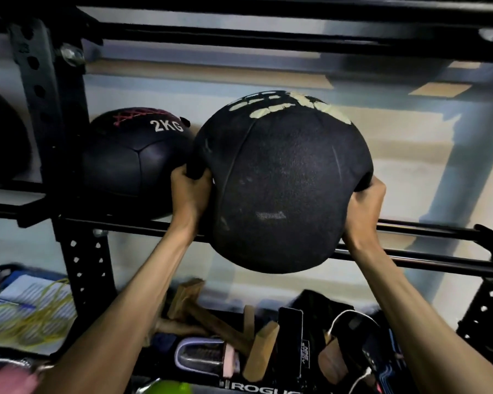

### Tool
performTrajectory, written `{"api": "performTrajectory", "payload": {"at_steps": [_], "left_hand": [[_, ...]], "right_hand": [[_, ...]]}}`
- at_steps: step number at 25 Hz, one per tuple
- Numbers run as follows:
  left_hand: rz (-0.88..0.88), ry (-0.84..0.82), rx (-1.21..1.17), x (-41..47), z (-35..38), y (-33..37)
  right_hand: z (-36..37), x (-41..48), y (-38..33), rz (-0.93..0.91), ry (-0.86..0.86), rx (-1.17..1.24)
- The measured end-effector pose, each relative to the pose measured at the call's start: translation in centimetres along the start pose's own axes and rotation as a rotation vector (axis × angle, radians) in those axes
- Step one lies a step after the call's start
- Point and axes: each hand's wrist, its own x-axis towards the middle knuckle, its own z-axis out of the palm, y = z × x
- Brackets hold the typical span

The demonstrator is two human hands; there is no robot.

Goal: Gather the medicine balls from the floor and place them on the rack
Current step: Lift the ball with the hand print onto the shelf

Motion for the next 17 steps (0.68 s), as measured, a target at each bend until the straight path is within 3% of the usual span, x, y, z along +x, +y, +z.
{"api": "performTrajectory", "payload": {"at_steps": [8, 14, 17], "left_hand": [[0.060, -0.029, -0.009, 1.5, 1.6, -0.5], [0.052, 0.017, 0.118, 2.5, 1.5, -2.1], [0.311, 0.061, 0.272, 1.5, 0.1, -2.6]], "right_hand": [[0.5, 2.0, 2.4, 0.055, -0.007, 0.039], [1.7, 4.1, 2.4, 0.156, -0.071, -0.036], [3.0, 6.0, 3.0, 0.186, -0.142, -0.091]]}}
